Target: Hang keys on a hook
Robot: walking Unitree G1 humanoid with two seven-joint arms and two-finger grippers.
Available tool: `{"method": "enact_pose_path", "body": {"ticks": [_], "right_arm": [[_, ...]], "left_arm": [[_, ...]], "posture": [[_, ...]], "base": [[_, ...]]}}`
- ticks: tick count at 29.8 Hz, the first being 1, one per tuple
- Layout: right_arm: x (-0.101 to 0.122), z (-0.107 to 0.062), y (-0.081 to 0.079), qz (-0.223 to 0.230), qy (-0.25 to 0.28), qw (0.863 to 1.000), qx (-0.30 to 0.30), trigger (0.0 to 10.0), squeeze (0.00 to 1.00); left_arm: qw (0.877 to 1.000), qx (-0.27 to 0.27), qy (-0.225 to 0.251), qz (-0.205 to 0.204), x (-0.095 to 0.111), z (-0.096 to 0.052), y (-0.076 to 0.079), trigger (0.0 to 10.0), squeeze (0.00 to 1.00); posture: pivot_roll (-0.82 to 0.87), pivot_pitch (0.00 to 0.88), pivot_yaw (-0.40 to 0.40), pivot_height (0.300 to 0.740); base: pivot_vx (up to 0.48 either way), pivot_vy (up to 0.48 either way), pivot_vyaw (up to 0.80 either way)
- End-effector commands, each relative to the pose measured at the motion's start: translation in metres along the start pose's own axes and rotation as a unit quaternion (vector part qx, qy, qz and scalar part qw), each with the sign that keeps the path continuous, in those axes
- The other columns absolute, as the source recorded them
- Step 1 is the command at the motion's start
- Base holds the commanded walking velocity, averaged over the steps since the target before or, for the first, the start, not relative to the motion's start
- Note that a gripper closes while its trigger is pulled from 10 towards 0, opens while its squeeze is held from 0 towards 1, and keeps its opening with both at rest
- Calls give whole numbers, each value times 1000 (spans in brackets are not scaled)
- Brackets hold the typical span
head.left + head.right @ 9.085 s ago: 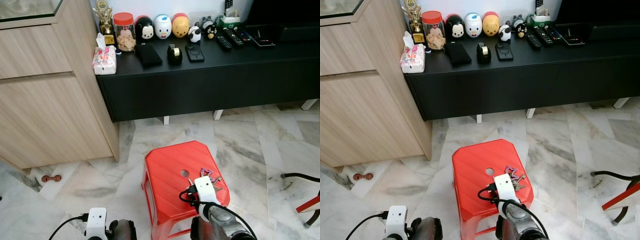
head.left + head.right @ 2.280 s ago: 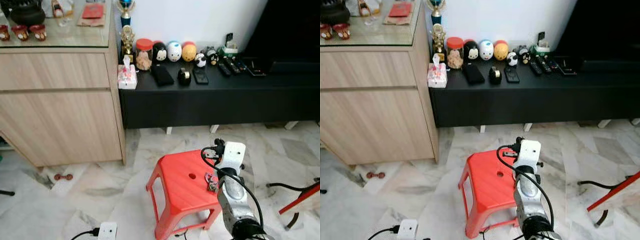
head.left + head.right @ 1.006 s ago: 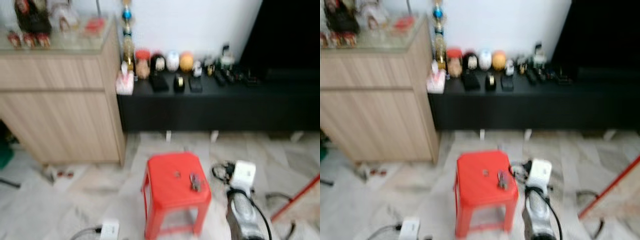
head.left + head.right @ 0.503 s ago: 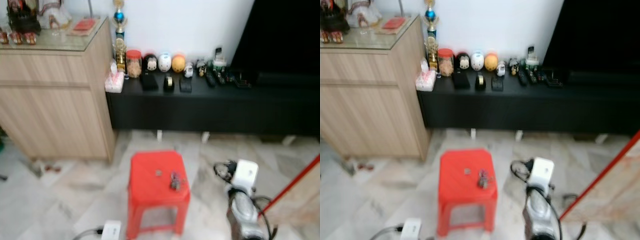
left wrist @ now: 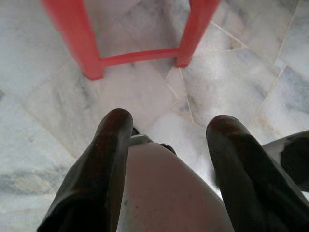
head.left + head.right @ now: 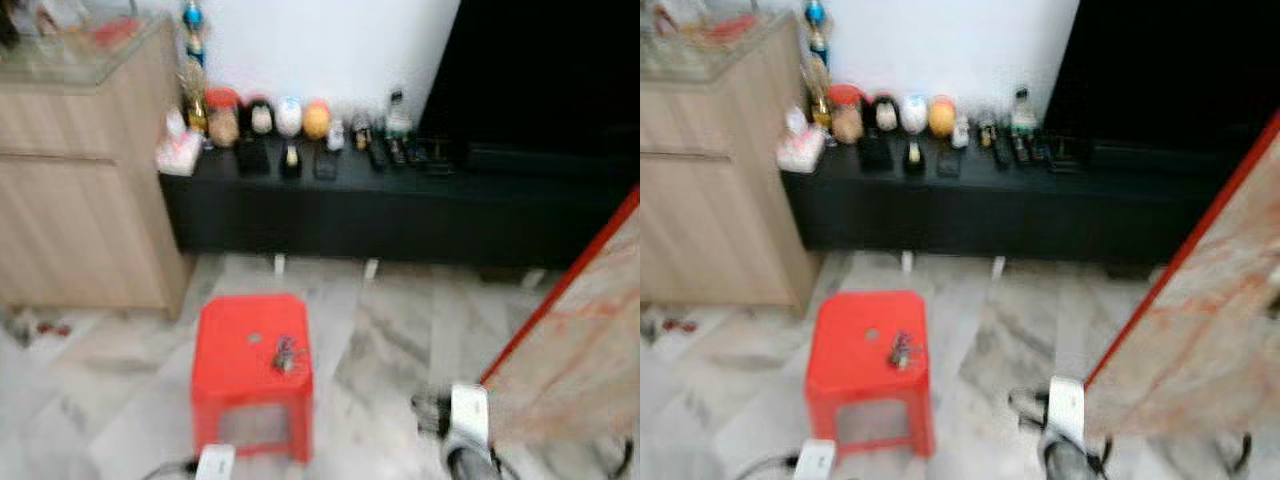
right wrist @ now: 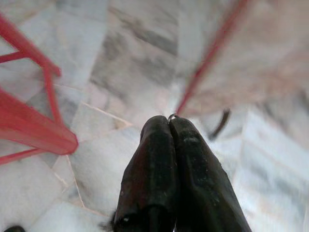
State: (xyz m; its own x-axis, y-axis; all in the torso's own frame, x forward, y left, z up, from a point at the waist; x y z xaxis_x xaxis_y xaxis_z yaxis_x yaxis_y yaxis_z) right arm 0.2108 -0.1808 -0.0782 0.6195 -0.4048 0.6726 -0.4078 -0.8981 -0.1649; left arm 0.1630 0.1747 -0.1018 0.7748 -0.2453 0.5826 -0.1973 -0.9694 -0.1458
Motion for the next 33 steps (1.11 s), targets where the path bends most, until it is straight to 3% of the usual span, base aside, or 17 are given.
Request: {"method": "enact_pose_path", "body": {"ticks": [1,3,8,22,30,33], "right_arm": [[-2,0,13,22,-9,999,-25,10000,0],[-4,-1,14,44,-16,998,-32,10000,0],[1,0,17,46,-1,998,-37,10000,0],[35,5,13,69,73,994,-52,10000,0],[67,6,0,69,139,987,-31,10000,0],[77,5,-5,31,168,985,-26,10000,0]], "left_arm": [[1000,-15,-13,0,-6,-1,11,10000,0],[1000,-15,-13,0,-6,-1,10,10000,0],[1000,-15,-13,1,-6,-1,10,10000,0],[1000,-15,-13,1,-6,-1,11,10000,0],[1000,-16,-14,3,-7,-1,11,10000,0],[1000,-16,-15,3,-7,-1,11,10000,0]], "posture": [[97,14,-106,740],[98,14,-106,740],[99,13,-105,740],[98,8,-108,740],[89,0,-107,740],[88,0,-108,740]], "base": [[0,-356,0],[0,-356,0],[0,-355,0],[0,-354,0],[0,-355,0],[0,-356,0]]}}
Point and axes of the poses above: a point about 5 cm out from each wrist's last joint towards the gripper, its own z axis pointing out of the wrist towards the gripper, its own x axis along the axis of the wrist's last joint, y = z × x, the point moved 1 cm from there along z, pointing out of the wrist towards the gripper, and after that the axes turned 12 degrees about z, right-handed, at the moved point
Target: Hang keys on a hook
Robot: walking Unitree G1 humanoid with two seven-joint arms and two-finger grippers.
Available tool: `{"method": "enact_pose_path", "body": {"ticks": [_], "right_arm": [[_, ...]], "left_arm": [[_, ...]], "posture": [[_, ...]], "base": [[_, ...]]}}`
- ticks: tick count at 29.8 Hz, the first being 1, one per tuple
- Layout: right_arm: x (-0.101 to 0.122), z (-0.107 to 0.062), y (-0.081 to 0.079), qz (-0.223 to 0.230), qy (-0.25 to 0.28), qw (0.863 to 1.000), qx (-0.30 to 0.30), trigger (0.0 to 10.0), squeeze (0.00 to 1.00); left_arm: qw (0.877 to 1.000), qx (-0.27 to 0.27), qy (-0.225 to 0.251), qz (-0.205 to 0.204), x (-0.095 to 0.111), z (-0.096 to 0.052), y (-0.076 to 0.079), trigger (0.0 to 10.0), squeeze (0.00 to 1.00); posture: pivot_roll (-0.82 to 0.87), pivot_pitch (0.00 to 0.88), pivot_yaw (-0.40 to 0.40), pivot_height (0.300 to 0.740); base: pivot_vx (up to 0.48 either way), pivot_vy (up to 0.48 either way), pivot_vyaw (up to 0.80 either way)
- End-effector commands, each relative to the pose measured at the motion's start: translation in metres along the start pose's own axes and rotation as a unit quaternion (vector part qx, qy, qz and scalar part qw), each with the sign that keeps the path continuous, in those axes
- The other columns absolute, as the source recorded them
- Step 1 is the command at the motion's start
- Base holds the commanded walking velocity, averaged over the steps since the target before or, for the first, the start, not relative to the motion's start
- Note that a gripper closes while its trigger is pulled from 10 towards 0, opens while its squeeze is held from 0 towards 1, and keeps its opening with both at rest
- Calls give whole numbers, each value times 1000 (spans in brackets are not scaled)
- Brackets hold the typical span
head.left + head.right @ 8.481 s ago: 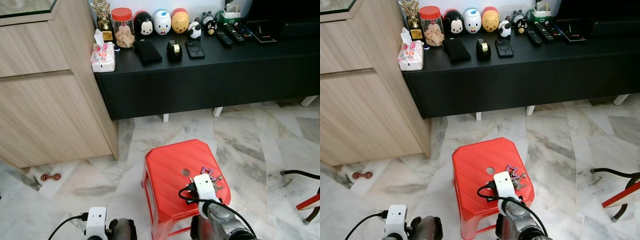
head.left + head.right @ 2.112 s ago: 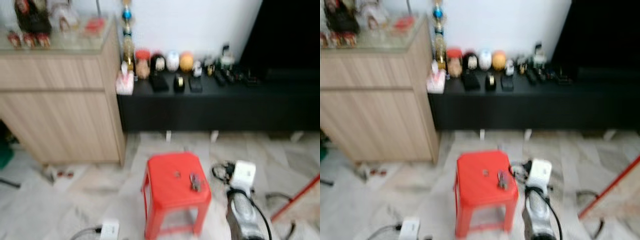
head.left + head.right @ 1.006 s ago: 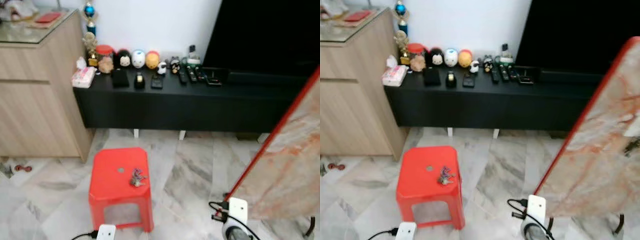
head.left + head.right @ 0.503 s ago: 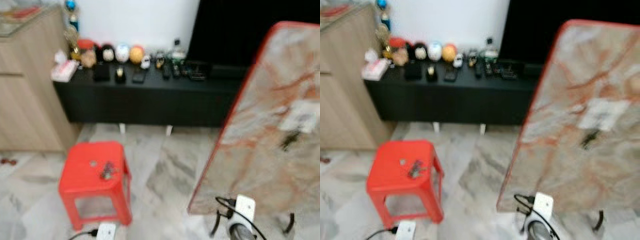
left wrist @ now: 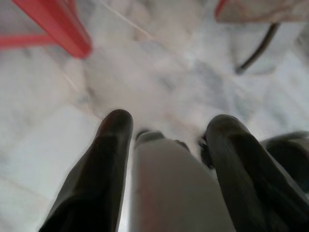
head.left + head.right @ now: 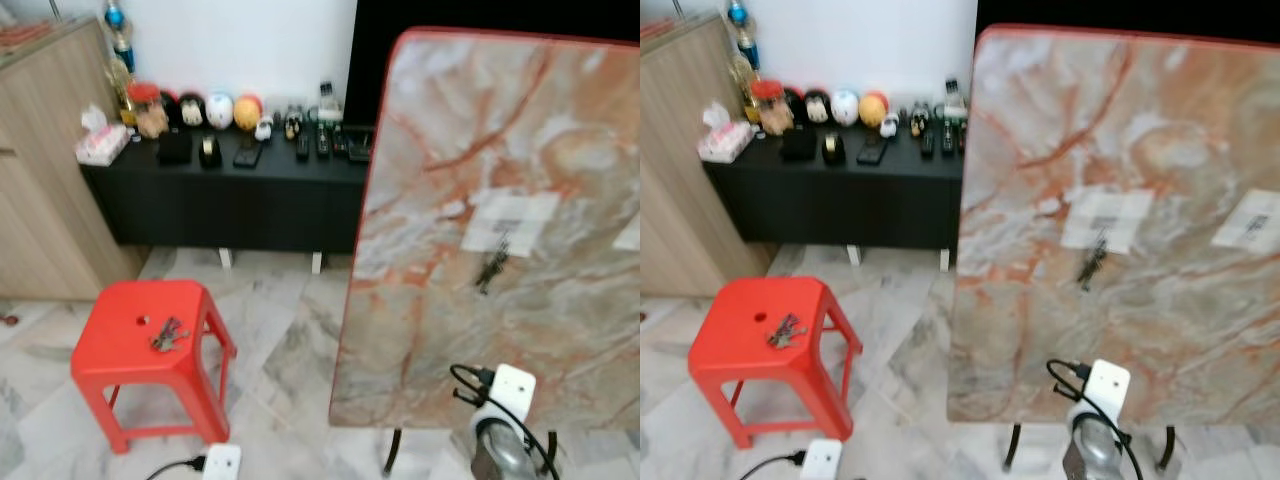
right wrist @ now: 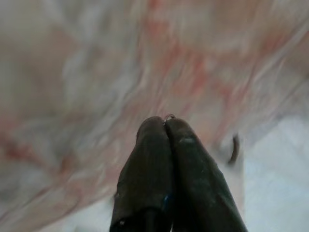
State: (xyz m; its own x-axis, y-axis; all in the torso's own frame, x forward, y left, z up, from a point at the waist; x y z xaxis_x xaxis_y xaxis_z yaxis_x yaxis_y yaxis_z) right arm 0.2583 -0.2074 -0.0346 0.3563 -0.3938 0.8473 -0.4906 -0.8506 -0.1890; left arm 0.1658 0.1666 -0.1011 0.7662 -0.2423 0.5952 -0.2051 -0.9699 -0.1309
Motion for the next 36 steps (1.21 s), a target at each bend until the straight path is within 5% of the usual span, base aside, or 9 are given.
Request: {"method": "enact_pose_path", "body": {"ticks": [1,18,27,36], "right_arm": [[8,2,-4,-16,20,1000,7,10000,0],[63,2,-35,-40,174,983,45,10000,0],[119,-2,-62,-124,312,940,62,10000,0],[142,-14,-85,-189,400,894,69,10000,0]], "left_arm": [[1000,-8,-22,5,-12,-3,4,10000,0],[1000,-6,-26,5,-13,-3,4,10000,0],[1000,-5,-27,7,-12,-2,3,10000,0],[1000,-2,-24,2,-10,-2,3,10000,0]], "posture": [[88,0,-108,740],[83,0,-104,740],[79,0,-101,740],[79,0,-100,740]], "base": [[0,-356,0],[0,-209,0],[0,0,0],[0,0,0]]}}
Point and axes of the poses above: a point about 5 cm out from each wrist's last joint towards the gripper, its own z axis pointing out of the wrist towards the gripper, its own x axis along the axis of the wrist's last joint, y = z × x, the point moved 1 cm from there along z, pointing out of the wrist towards the gripper, and after that the axes turned 12 degrees about z, right-handed, at the moved point
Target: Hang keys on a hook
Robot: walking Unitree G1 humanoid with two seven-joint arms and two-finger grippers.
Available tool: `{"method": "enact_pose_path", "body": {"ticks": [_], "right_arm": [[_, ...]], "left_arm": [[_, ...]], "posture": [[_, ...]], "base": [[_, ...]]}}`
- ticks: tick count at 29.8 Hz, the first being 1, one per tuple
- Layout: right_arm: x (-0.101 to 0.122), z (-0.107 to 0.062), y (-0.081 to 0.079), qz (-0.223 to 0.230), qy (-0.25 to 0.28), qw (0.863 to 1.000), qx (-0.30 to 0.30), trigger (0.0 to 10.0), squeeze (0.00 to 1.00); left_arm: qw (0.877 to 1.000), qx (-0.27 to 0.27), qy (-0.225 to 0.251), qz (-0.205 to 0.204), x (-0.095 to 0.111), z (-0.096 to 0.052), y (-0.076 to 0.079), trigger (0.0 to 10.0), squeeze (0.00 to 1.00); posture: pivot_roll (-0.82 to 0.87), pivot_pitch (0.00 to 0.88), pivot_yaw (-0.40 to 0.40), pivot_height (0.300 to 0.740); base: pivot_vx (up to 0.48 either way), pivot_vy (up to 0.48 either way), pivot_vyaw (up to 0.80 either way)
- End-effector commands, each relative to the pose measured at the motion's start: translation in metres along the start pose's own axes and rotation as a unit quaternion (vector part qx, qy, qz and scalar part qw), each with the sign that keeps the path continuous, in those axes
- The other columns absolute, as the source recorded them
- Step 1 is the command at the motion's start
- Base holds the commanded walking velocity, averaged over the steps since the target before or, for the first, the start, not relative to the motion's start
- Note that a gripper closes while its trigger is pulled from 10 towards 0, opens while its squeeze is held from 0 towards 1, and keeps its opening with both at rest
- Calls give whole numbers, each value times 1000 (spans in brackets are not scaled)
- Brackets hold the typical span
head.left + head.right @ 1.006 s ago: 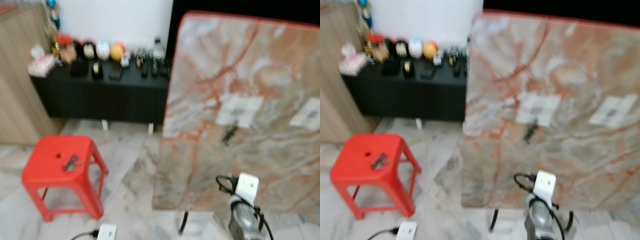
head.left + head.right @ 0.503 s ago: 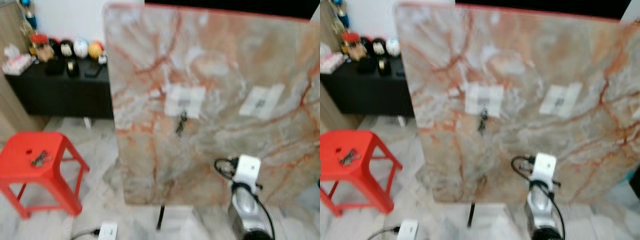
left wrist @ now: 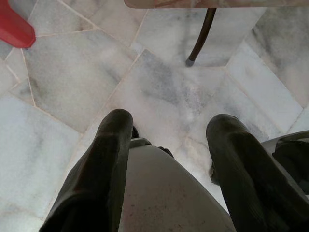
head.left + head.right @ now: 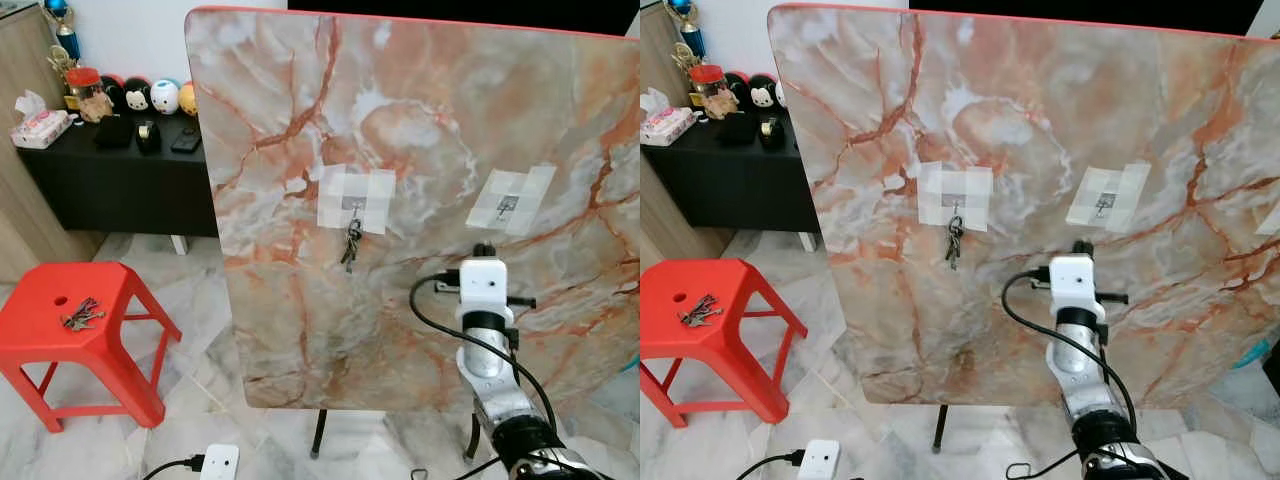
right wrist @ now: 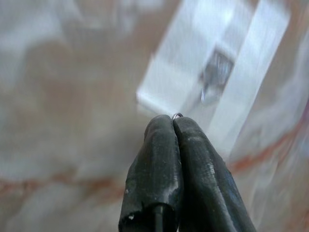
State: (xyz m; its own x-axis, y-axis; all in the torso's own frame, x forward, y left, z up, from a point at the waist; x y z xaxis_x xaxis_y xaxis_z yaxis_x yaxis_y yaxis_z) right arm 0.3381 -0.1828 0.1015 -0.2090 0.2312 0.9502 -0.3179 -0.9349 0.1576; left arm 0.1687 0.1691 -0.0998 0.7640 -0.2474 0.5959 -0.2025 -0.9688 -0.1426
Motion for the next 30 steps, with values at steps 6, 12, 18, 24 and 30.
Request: {"method": "enact_pose_path", "body": {"ticks": [6,12,18,24,30], "right_arm": [[5,-3,-1,-49,36,998,-4,10000,0],[-2,-5,4,-57,16,998,-24,10000,0],[-6,-1,16,-68,-2,996,-55,10000,0],[-5,4,24,-71,-5,995,-70,10000,0],[-2,9,25,-68,-5,995,-73,10000,0]], "left_arm": [[1000,-7,-24,-2,-12,-2,6,10000,0],[1000,-6,-23,-2,-11,-2,5,10000,0],[1000,-5,-23,-1,-11,-2,4,10000,0],[1000,-5,-23,-1,-11,-2,4,10000,0],[1000,-5,-23,0,-11,-2,4,10000,0]], "posture": [[80,0,-96,740],[81,0,-94,740],[80,0,-91,740],[80,0,-89,740],[80,0,-89,740]], "base": [[0,0,0],[0,0,0],[0,0,0],[0,0,0],[0,0,0]]}}
Point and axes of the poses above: a point about 5 cm out from each wrist's last joint towards the gripper, its own z axis pointing out of the wrist towards the gripper, its own x axis along the axis of the wrist's last joint, y = z × x, the point moved 1 cm from there along z, pointing out of the wrist towards the gripper, and after that the axes turned 12 degrees about z, right-handed, at the moved point
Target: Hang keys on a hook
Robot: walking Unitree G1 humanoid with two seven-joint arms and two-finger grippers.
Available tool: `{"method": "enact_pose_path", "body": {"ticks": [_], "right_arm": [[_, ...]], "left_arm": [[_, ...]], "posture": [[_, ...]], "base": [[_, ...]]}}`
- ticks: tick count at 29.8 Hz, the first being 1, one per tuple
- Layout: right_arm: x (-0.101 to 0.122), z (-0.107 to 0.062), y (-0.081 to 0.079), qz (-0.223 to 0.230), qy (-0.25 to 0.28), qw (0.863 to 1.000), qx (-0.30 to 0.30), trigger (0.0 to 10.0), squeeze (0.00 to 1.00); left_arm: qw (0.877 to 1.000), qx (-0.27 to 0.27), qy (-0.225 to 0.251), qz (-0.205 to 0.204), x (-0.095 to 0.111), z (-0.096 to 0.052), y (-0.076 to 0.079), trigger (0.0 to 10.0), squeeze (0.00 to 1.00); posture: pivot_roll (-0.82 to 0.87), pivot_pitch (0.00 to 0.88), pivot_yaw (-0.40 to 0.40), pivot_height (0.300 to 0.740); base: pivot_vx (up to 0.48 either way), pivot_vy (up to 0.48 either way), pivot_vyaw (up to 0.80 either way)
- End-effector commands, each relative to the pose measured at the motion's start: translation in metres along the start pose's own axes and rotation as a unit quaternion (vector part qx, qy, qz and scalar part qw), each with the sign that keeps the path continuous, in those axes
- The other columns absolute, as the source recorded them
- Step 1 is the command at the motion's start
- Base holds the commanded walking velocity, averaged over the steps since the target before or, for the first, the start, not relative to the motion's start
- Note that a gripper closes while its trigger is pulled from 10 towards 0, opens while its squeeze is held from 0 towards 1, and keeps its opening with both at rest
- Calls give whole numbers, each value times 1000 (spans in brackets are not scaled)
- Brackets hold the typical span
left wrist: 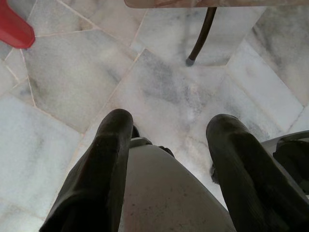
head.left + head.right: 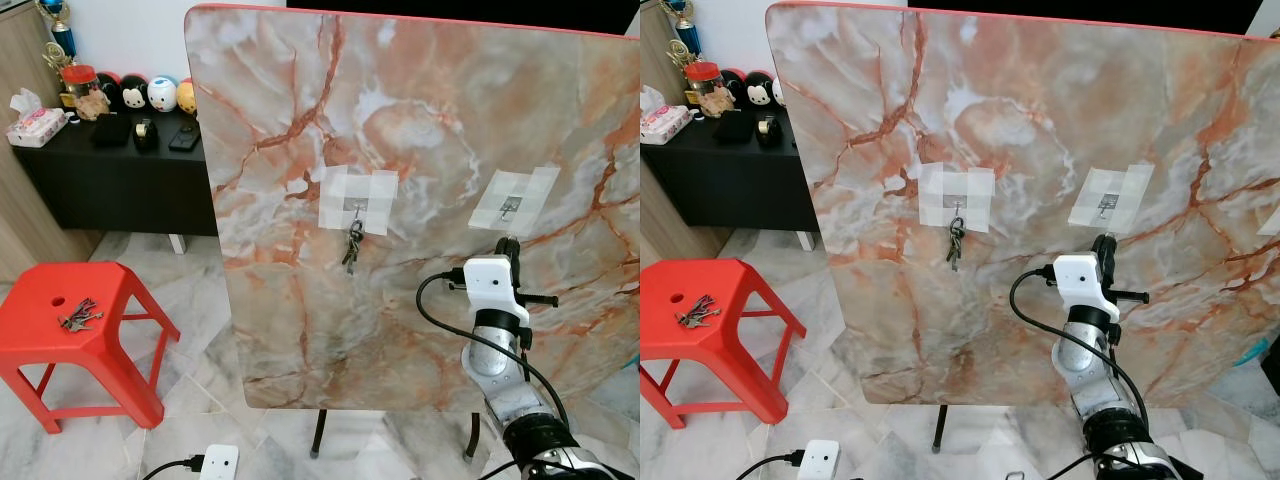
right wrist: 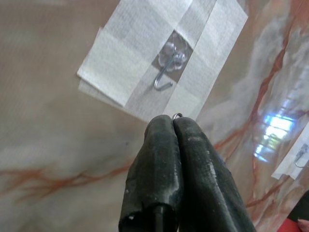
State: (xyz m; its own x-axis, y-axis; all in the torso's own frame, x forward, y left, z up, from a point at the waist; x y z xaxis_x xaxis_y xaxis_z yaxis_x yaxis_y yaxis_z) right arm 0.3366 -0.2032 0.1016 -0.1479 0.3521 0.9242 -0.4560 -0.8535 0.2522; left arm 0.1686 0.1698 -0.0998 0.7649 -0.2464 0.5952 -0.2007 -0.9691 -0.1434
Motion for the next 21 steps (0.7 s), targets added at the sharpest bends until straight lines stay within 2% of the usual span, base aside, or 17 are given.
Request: {"method": "enact_pose_path", "body": {"ticks": [1,21], "right_arm": [[2,5,4,1,-1,1000,-10,10000,0],[11,6,-4,-1,22,1000,-2,10000,0]], "left_arm": [[1000,-6,-23,1,-11,-2,4,10000,0],[1000,-5,-22,-1,-11,-2,4,10000,0]], "posture": [[82,0,-91,740],[86,0,-94,740]], "base": [[0,0,0],[0,0,0]]}}
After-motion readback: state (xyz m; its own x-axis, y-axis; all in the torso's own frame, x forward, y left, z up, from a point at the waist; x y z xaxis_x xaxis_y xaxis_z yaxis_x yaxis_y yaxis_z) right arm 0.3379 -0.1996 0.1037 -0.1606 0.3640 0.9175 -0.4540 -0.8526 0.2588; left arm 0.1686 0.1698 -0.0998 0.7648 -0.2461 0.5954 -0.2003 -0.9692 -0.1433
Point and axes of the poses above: a point about 5 cm out from each wrist's last joint towards the gripper, its own z axis pointing out of the wrist towards the gripper, its own x axis along the axis of the wrist's last joint, y = z × x, the point moved 1 cm from there along z, pointing out of the wrist towards the gripper, and after that the axes turned 12 degrees about z, right-handed, at the moved point
